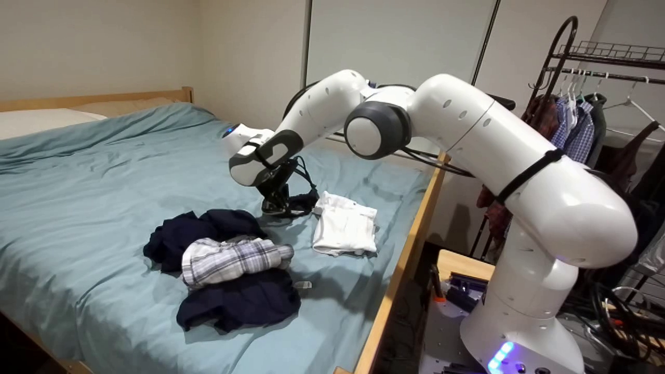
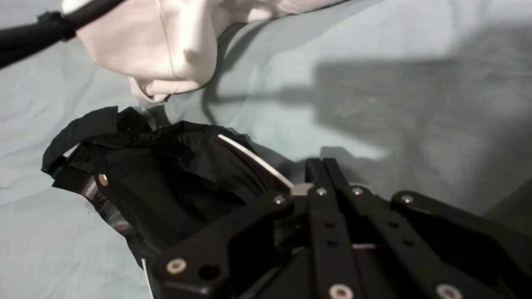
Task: Move the cap to the left
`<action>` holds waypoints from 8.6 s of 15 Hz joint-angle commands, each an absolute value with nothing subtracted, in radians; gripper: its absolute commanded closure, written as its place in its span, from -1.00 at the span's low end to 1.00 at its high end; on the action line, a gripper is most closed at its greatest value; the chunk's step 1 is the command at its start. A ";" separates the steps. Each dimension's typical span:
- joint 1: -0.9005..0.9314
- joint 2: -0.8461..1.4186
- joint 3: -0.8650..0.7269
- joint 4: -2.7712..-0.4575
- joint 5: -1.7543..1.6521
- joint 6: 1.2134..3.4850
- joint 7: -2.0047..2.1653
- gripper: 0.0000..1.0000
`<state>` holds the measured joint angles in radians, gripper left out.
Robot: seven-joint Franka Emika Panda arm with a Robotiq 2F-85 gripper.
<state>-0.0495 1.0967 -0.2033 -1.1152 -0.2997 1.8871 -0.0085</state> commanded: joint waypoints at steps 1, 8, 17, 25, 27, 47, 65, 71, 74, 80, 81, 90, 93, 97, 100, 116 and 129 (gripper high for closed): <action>-0.056 1.124 -0.203 -1.068 -0.310 1.890 0.007 0.34; -0.071 1.135 -0.188 -1.079 -0.303 2.119 -0.020 -0.55; -0.079 0.956 -0.202 -1.117 -0.289 2.084 -0.025 -1.00; -0.138 0.972 -0.085 -1.205 -0.264 2.322 -0.232 -1.00; -0.109 0.999 -0.121 -1.170 -0.276 2.290 -0.168 -1.00; -0.060 1.198 -0.228 -1.051 -0.339 2.251 -0.191 -0.24; -0.199 1.051 -0.102 -1.093 -0.088 2.374 -0.138 0.90; -0.197 0.945 -0.043 -0.990 0.025 2.461 -0.118 0.90; -0.167 0.976 0.008 -0.863 0.050 2.518 -0.093 0.91; -0.157 0.956 0.003 -0.892 0.036 2.501 -0.108 0.87; -0.178 0.959 0.043 -0.908 0.069 2.520 -0.131 0.90; -0.311 1.168 0.444 -1.067 0.318 3.182 -0.317 0.90; -0.434 1.198 0.640 -1.250 0.256 3.445 -0.348 0.90; -0.452 1.119 0.489 -1.372 0.162 3.497 -0.088 0.91; -0.496 1.049 0.463 -1.451 0.190 3.466 -0.077 0.91; -0.909 0.855 0.758 -2.082 0.022 3.454 0.180 -0.54; -1.438 0.857 1.366 -2.315 -0.181 3.233 0.102 -1.00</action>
<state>-1.4416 0.8629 1.3581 -2.3120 -0.2435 3.2285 0.1543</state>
